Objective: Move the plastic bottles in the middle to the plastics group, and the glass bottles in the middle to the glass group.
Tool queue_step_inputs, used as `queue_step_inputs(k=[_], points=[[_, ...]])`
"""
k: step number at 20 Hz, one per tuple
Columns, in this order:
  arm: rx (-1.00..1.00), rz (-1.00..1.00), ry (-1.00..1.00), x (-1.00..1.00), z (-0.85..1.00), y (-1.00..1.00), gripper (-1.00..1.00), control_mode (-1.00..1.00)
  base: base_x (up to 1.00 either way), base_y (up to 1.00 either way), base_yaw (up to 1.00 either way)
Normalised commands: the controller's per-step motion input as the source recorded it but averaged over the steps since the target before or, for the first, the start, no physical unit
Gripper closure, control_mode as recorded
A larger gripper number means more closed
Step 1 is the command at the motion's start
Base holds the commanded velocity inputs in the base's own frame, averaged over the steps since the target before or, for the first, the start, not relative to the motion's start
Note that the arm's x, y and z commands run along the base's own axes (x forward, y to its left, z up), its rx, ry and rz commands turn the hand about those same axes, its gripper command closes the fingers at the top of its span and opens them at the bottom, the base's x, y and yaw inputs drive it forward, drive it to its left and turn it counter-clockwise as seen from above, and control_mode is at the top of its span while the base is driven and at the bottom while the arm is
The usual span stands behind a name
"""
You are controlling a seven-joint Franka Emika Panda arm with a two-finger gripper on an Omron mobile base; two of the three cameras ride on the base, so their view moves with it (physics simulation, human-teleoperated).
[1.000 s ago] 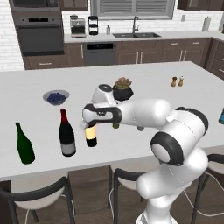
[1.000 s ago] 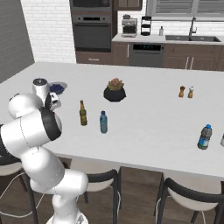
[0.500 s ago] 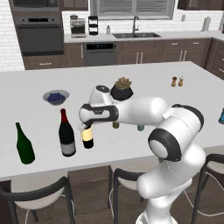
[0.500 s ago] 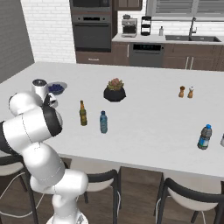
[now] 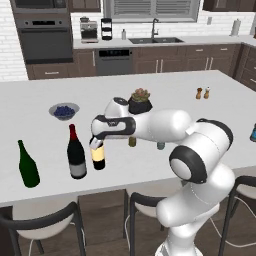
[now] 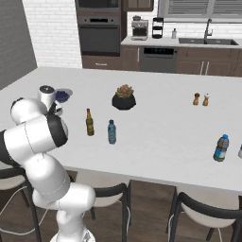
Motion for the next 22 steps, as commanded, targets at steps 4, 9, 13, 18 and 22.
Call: queue_step_inputs(k=[4,9,13,18,22], points=[[0.03,0.07,-0.04,0.0,0.0,0.06,1.0,-1.0,0.0,0.0,0.0],[0.04,0.04,-0.09,0.0,-0.04,0.0,1.0,-1.0,0.0,0.0,0.0],[0.04,0.04,-0.06,0.0,-0.05,0.0,1.0,-1.0,0.0,0.0,0.0],[0.01,0.04,-0.01,0.0,-0.31,0.0,1.0,-1.0,0.0,0.0,0.0],[0.0,0.02,0.0,0.0,-0.21,0.0,1.0,-1.0,0.0,0.0,0.0]])
